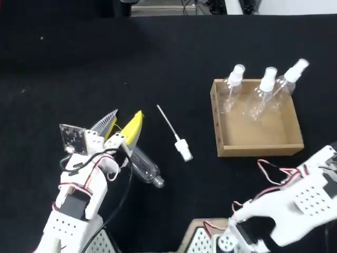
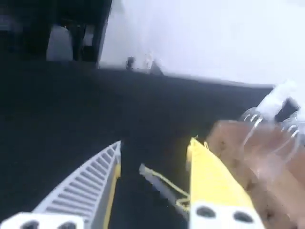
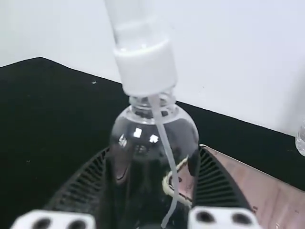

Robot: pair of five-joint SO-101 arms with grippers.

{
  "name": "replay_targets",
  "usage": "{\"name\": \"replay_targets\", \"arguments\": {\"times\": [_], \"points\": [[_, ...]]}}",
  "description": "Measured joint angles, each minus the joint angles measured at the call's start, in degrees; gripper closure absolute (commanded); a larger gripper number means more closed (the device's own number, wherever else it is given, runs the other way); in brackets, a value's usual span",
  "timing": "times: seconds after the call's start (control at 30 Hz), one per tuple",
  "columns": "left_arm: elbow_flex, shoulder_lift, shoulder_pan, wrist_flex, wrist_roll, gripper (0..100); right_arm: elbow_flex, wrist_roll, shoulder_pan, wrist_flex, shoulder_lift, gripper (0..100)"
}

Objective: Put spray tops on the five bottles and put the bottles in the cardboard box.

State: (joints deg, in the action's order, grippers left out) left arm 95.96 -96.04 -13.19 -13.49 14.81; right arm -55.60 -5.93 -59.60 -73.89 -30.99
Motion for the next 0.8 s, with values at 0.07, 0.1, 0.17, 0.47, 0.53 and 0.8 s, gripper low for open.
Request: {"name": "replay_targets", "arguments": {"times": [0.07, 0.1, 0.17, 0.47, 0.53, 0.8], "points": [[0.3, 0.3, 0.0, 1.5, 0.0, 79, 0.0, 0.0, 0.0, 0.0, 0.0, 77.0], [0.4, 0.3, 0.1, 1.6, 0.0, 79, 0.0, 0.0, 0.0, 0.0, 0.0, 74.7], [0.4, 0.3, 0.1, 1.6, 0.0, 79, 0.0, 0.0, 0.0, 0.0, 0.0, 73.8], [0.4, 0.3, 0.1, 1.6, 0.0, 79, -0.3, 0.0, 0.0, -1.1, -0.1, 75.3], [0.4, 0.3, 0.1, 1.6, 0.0, 79, -2.2, 0.0, 0.0, -2.3, 0.8, 75.2], [0.4, 0.3, 0.1, 1.6, 0.0, 79, -11.8, 0.0, 1.7, -3.1, 12.7, 75.1]]}}
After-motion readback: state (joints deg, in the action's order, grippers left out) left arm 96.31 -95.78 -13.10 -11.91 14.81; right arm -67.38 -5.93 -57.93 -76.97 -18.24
